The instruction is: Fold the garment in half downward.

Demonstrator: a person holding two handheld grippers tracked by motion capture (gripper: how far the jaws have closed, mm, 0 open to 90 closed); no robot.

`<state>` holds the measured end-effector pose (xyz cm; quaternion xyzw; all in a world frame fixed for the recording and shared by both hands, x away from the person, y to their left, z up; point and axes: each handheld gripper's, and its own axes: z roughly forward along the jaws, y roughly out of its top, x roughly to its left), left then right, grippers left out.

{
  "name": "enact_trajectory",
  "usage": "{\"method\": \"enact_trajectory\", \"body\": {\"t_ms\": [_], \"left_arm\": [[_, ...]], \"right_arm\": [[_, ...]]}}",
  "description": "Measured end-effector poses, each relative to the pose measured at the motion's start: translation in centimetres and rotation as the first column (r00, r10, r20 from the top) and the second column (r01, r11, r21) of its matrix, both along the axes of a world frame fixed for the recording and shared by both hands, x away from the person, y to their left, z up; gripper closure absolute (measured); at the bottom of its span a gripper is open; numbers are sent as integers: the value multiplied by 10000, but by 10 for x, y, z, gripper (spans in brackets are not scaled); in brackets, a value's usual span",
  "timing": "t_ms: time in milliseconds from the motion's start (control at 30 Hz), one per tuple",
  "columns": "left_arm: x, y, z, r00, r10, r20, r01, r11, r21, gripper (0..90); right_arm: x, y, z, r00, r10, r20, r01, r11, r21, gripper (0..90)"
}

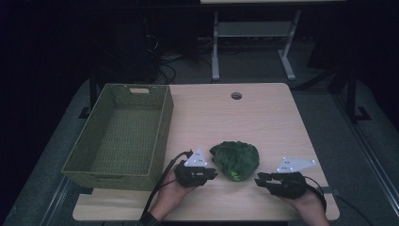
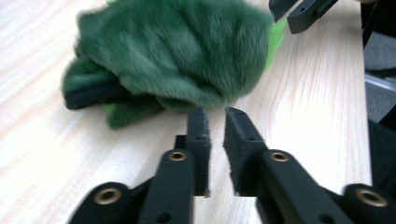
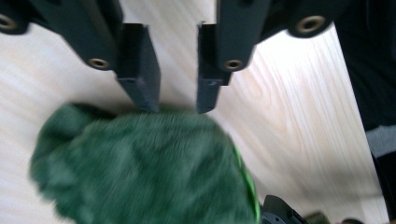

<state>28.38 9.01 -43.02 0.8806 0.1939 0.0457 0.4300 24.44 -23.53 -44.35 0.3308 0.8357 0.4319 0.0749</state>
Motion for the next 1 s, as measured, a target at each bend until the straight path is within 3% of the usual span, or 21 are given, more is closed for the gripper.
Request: {"method": "enact_trajectory", "body": {"t_ms": [167, 300, 400, 533, 667, 733, 800, 1000], "left_arm": [[13, -10, 15, 9996, 251, 137, -247, 9993, -285, 896], [30, -20, 18, 9988, 439, 215, -430, 9982, -406, 896], [39, -25, 14, 9984, 550, 137, -546, 9981, -299, 896], [53, -30, -8, 9975, 629, -316, -619, 9975, 329, 896], [57, -31, -22, 9964, 620, -585, -585, 9965, 599, 896], [57, -32, -25, 9967, 588, -562, -546, 9958, 734, 896], [58, -34, -33, 9970, 433, -643, -359, 9930, 1127, 896], [58, -37, -36, 9972, 481, -571, -410, 9921, 1189, 897]], "right_arm": [[16, 3, 16, 9991, -255, 326, 246, 9993, 268, 896], [32, 7, 17, 9987, -393, 340, 380, 9986, 361, 898], [44, 12, 13, 9986, -459, 255, 454, 9987, 221, 898], [53, 17, 0, 9991, -426, -30, 426, 9990, -132, 898], [57, 22, -13, 9987, -272, -434, 245, 9978, -612, 898], [57, 23, -15, 9984, -222, -512, 188, 9977, -644, 898], [58, 26, -19, 9971, -183, -737, 126, 9969, -772, 898], [57, 25, -28, 9967, -87, -811, 18, 9964, -847, 899]]}}
